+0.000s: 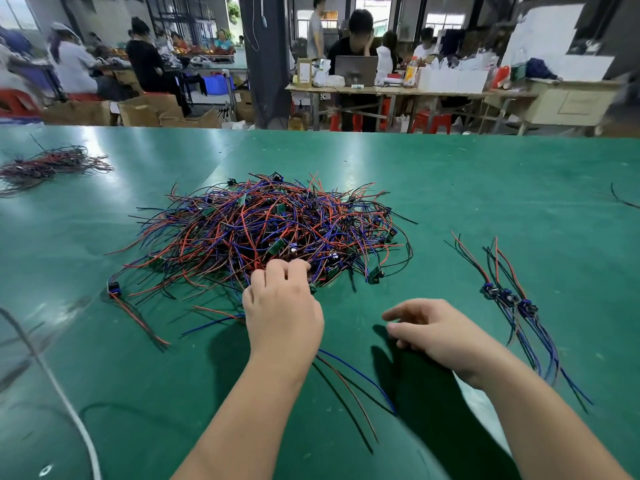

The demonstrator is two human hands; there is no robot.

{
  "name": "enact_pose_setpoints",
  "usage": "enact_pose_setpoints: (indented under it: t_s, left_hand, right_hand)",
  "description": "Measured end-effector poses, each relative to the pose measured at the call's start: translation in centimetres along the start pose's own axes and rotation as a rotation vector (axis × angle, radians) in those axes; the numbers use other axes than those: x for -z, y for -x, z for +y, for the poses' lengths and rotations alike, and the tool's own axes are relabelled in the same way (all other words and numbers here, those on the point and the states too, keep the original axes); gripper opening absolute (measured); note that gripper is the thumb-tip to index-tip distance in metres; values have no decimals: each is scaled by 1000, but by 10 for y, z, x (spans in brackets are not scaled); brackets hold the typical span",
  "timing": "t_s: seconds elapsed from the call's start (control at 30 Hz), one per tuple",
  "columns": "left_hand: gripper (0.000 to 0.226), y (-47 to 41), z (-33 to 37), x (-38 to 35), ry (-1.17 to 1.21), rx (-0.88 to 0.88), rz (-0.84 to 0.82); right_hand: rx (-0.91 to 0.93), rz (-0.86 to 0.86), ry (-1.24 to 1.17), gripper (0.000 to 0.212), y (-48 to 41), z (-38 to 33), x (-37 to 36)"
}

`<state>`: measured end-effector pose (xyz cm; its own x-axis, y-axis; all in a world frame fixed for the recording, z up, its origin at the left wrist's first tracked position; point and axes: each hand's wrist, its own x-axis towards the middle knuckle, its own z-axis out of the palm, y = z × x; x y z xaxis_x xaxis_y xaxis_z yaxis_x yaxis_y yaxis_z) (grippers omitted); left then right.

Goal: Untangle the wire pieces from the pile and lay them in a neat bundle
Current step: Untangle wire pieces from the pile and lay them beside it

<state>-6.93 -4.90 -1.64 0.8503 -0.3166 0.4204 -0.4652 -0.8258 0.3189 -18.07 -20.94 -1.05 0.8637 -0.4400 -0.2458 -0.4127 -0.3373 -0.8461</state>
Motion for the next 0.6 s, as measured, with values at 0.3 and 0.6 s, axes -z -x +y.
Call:
enact_pose_setpoints:
  t_s: [0.3,0.6]
  left_hand:
    - [17,-7,-10,-1,316,-28,8]
    - [16,4,14,27,473,-547,613]
  right_hand:
    - [63,88,-16,12,2,8,-6]
    - [398,-74,-336,53,9,-9,-27]
